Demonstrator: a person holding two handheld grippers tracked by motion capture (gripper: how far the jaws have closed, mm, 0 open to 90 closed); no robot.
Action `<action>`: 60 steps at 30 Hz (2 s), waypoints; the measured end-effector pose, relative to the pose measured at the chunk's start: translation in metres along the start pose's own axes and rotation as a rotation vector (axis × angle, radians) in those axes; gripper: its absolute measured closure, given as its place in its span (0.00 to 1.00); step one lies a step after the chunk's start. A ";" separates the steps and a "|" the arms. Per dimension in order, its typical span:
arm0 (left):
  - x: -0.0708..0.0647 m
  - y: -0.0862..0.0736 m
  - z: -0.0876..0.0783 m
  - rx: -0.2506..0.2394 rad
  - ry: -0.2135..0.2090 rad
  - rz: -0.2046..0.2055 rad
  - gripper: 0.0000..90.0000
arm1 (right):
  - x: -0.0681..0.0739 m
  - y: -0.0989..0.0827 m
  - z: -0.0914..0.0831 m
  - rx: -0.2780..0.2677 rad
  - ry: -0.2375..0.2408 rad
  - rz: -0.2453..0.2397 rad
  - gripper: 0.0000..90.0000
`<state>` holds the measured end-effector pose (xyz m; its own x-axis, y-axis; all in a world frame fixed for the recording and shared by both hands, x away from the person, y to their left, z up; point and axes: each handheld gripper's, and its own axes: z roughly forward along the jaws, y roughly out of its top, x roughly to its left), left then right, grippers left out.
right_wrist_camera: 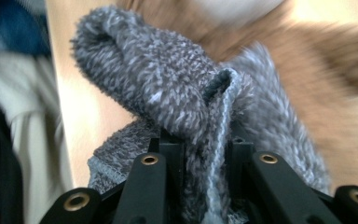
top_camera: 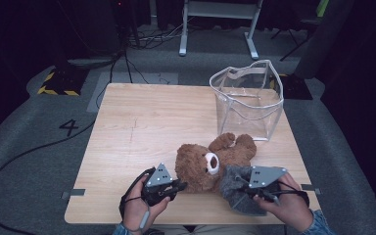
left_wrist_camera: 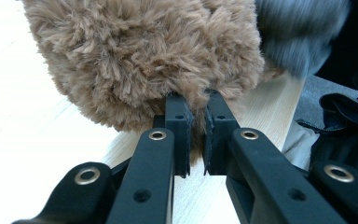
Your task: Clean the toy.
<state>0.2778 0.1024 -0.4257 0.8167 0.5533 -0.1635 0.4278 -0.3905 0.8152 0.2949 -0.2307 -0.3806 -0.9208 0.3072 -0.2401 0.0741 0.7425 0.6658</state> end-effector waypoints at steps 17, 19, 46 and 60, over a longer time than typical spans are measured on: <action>0.007 -0.004 0.000 -0.005 0.023 -0.013 0.92 | -0.039 -0.012 0.021 -0.123 -0.085 0.106 0.83; 0.007 -0.004 0.000 0.005 0.033 -0.014 0.92 | -0.042 -0.023 0.014 -0.111 -0.092 0.146 0.83; 0.010 -0.007 -0.002 0.019 0.058 -0.026 0.91 | -0.071 -0.134 -0.040 0.076 -0.292 0.391 0.80; 0.010 -0.009 -0.010 -0.002 0.075 -0.034 0.91 | -0.114 -0.143 -0.007 -0.023 -0.357 0.510 0.30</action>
<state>0.2779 0.1185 -0.4293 0.7705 0.6197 -0.1494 0.4539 -0.3688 0.8112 0.3870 -0.3764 -0.4436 -0.5864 0.8030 -0.1065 0.4592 0.4378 0.7730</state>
